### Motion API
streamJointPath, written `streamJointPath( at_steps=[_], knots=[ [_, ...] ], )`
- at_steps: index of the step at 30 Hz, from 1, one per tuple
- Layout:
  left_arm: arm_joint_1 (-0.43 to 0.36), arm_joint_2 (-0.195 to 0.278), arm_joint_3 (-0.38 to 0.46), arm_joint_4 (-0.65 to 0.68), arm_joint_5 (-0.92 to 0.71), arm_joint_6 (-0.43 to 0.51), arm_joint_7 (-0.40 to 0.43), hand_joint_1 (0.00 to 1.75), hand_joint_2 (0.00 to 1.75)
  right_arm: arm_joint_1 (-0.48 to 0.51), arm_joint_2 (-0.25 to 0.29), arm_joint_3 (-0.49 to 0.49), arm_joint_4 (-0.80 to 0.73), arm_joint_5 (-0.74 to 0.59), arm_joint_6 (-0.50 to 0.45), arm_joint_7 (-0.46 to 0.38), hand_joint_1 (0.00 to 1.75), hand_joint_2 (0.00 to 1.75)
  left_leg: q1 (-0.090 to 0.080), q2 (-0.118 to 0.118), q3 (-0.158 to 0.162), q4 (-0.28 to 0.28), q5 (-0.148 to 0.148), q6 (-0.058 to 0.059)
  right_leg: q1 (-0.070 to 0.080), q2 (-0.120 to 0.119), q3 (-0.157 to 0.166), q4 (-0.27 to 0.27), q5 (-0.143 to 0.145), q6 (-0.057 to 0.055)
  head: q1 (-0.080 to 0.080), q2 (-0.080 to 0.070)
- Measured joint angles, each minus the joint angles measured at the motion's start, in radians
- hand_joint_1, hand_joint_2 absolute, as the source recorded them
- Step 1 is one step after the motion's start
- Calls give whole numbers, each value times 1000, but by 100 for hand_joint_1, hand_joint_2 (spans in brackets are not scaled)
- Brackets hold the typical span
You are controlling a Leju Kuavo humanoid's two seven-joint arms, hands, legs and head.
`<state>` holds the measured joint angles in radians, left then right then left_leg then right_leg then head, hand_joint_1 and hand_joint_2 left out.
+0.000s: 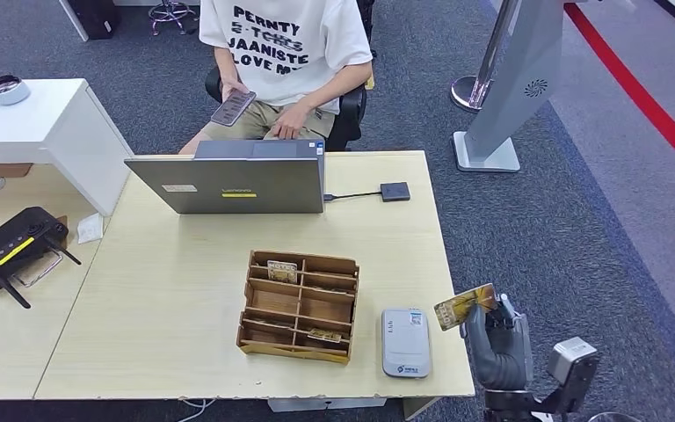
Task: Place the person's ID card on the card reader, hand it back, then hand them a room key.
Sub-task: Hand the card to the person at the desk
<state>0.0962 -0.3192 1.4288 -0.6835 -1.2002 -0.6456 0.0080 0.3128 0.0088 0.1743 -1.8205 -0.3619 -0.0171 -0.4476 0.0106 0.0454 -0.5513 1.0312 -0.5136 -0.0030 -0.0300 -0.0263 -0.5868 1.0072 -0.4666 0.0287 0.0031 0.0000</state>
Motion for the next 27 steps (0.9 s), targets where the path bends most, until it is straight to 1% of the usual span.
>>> streamJointPath(
  at_steps=[5,10,12,15,19,21,27],
  knots=[
    [-17,-3,68,-9,-68,-7,-31,0,0,5,37,-41,-20,-79,109,6,175,175,0,0,0,0,0,0,0,0,0,0,0,0,0,0],
    [-28,4,80,-7,-102,7,-46,0,0,-10,55,-53,-26,-149,207,12,175,175,0,0,0,0,0,0,0,0,0,0,0,0,0,0],
    [-34,15,80,5,-121,31,-51,0,0,-29,58,-52,-27,-160,234,20,175,175,0,0,0,0,0,0,0,0,0,0,0,0,0,0],
    [-47,52,80,64,-153,90,-63,0,0,-81,59,-39,-24,-160,259,32,175,175,0,0,0,0,0,0,0,0,0,0,0,0,0,0],
    [-61,112,80,174,-184,162,-73,0,0,-165,59,-4,-11,-124,259,49,175,175,0,0,0,0,1,0,0,0,1,1,0,0,0,0],
    [-68,137,80,222,-195,189,-74,0,0,-219,58,20,7,-82,239,61,175,175,0,0,0,0,2,0,0,0,1,1,0,0,0,0],
    [-89,199,80,337,-211,232,-66,0,0,-446,28,121,121,170,88,111,175,175,0,0,0,0,3,0,0,0,1,1,2,0,0,0]
  ],
)
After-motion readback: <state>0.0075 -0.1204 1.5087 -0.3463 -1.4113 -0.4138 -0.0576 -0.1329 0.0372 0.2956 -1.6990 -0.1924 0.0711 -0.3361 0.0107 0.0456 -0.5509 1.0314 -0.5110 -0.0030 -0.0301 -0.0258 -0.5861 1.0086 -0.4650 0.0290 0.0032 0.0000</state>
